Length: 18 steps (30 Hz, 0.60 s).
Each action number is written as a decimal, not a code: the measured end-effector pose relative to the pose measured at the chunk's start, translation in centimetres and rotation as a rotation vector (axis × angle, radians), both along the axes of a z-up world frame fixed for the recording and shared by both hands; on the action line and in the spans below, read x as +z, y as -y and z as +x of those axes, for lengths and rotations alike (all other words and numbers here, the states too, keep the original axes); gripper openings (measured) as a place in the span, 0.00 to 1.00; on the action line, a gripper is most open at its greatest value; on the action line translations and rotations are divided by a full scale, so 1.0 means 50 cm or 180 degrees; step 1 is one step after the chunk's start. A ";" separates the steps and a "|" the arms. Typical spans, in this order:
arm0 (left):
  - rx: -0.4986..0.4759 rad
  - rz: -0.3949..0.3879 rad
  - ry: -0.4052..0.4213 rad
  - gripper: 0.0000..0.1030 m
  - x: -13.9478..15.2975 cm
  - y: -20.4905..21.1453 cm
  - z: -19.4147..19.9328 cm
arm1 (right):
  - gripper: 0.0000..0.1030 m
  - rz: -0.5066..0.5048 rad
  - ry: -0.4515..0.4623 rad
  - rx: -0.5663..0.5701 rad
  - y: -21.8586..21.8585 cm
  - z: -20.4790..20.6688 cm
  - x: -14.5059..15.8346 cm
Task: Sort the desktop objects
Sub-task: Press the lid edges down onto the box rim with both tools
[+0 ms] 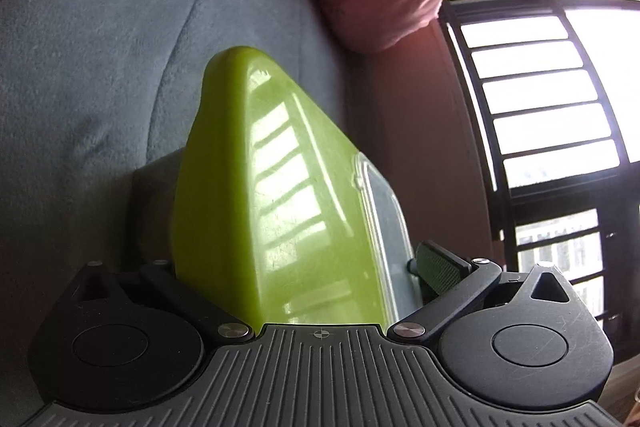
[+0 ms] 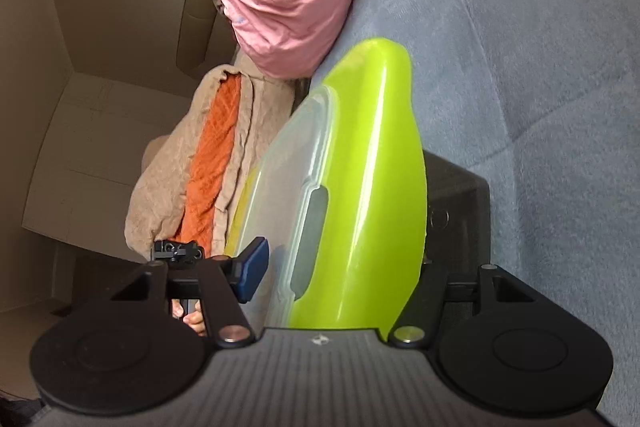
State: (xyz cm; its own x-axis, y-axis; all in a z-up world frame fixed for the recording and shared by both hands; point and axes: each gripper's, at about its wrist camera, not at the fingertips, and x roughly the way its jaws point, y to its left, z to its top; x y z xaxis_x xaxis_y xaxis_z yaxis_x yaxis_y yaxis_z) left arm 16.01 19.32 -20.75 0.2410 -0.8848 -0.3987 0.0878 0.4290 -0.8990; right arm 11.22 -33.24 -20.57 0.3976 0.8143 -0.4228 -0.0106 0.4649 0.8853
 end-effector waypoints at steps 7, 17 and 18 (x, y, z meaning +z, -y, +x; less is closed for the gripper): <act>-0.0005 0.0127 0.0039 1.00 0.014 -0.011 0.032 | 0.62 -0.0140 0.0139 -0.0023 0.001 0.035 0.019; 0.0078 0.0491 0.0116 1.00 0.046 0.031 0.128 | 0.63 -0.0450 0.0509 -0.0082 0.011 0.122 0.063; 0.0089 0.0517 0.0057 1.00 0.041 0.032 0.132 | 0.63 -0.0477 0.0498 -0.0102 0.010 0.126 0.060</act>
State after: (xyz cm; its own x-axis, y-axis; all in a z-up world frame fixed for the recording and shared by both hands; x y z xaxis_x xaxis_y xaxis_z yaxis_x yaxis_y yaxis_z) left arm 22.59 17.71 -18.72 0.2730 -0.8020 -0.5313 0.0893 0.5711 -0.8160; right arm 17.52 -33.75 -17.59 0.4926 0.7329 -0.4692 -0.1257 0.5934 0.7950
